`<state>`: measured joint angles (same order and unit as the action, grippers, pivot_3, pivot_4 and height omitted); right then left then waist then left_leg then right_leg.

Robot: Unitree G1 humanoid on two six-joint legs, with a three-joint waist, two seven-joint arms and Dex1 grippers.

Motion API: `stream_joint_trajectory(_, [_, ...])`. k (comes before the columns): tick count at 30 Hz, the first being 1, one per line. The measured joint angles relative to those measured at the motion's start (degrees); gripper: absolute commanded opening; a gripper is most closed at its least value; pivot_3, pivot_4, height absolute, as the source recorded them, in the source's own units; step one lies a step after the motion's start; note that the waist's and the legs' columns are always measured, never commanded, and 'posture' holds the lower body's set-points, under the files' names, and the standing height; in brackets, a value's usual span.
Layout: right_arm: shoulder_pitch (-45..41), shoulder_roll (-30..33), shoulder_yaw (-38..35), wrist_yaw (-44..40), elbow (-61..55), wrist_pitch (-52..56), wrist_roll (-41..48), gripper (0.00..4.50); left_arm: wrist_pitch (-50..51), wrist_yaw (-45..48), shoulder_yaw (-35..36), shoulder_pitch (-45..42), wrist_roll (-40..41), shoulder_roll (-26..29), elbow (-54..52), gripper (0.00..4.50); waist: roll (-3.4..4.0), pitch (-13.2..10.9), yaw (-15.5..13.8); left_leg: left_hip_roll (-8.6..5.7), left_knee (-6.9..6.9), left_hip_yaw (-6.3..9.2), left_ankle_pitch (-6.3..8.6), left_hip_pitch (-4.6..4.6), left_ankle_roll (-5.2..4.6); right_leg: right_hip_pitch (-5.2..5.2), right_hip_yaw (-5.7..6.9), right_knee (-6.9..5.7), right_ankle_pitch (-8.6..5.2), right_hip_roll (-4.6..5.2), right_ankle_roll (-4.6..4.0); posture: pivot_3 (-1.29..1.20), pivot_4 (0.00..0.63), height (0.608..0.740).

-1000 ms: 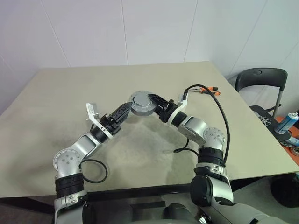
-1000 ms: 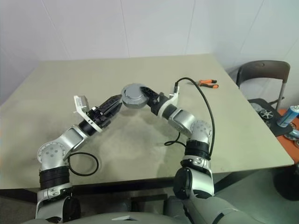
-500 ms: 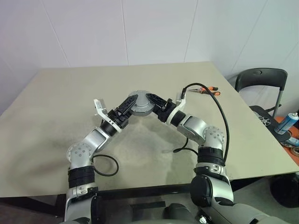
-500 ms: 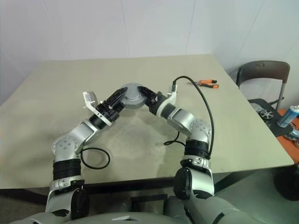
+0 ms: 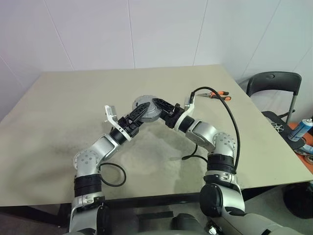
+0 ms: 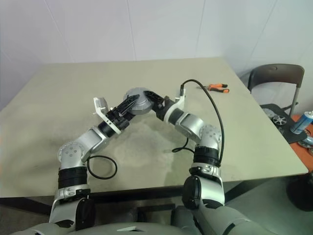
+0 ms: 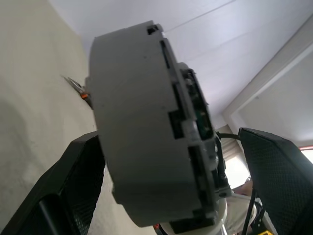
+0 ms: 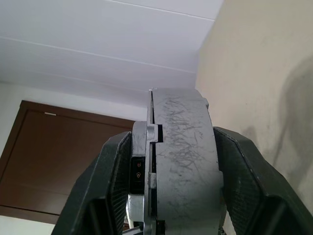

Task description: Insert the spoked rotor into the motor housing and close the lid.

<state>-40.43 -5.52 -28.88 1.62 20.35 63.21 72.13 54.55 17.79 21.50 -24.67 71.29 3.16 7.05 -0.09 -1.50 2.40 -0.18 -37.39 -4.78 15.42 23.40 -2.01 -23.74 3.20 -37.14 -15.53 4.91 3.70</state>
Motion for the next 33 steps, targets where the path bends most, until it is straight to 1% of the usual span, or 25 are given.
stream_joint_trajectory(10, [0.02,0.30,0.65,0.16,0.00,0.00,0.00,2.26,-1.86,-0.58,1.22,-0.99,-0.73,0.06,3.52,4.45,-0.01,0.00,-0.03,0.00,-0.02,0.00,0.00,0.00,0.00,0.01,0.00,-0.01,0.00,-0.01,0.00,0.00,0.000,0.740])
stream_joint_trajectory(13, [0.03,0.40,0.82,0.25,0.00,-0.08,0.00,2.26,-2.18,-0.50,1.14,-1.14,-0.99,0.04,4.03,3.85,-0.01,-0.01,-0.02,0.00,-0.02,0.00,0.00,0.00,0.00,0.01,0.00,-0.01,0.00,-0.01,0.00,0.00,0.000,0.740])
stream_joint_trajectory(16, [0.26,0.48,0.86,0.43,0.00,-0.36,-0.01,2.26,-2.22,-0.30,0.86,-2.11,-1.17,0.05,4.10,2.87,-0.03,-0.01,-0.05,0.00,-0.03,0.01,0.00,0.00,0.00,0.02,0.00,-0.01,0.00,-0.01,0.01,0.00,0.000,0.740])
stream_joint_trajectory(22, [0.32,0.58,1.02,0.19,-0.09,-0.57,0.07,2.26,-2.26,0.89,0.99,-2.44,-0.87,0.00,5.72,2.87,-0.04,-0.02,0.01,0.01,-0.03,0.01,0.00,-0.01,0.00,0.02,0.00,-0.01,0.00,-0.03,0.01,0.00,0.000,0.740])
stream_joint_trajectory(24, [0.32,0.60,1.05,0.17,-0.09,-0.55,0.10,2.26,-2.31,1.49,1.00,-2.44,-0.89,0.10,5.98,2.61,-0.04,-0.02,0.00,0.02,-0.04,0.01,0.00,-0.01,0.00,0.02,0.00,-0.01,0.00,-0.04,0.01,0.00,0.000,0.740])
stream_joint_trajectory(25, [0.32,0.61,1.06,0.14,-0.09,-0.55,0.14,2.26,-2.34,1.85,1.03,-2.44,-0.87,0.13,6.19,2.57,-0.04,-0.02,-0.01,0.02,-0.04,0.01,0.00,-0.01,0.00,0.02,0.00,-0.01,0.00,-0.04,0.01,0.00,0.000,0.740])
stream_joint_trajectory(33, [0.36,0.72,2.12,-0.06,-0.90,-0.64,-0.13,2.26,-1.69,2.08,1.33,-2.44,-0.50,0.37,6.27,2.56,-0.04,-0.02,-0.02,0.02,-0.04,0.02,0.00,-0.01,-0.01,0.02,0.00,-0.01,0.00,-0.03,0.01,0.00,0.000,0.740])
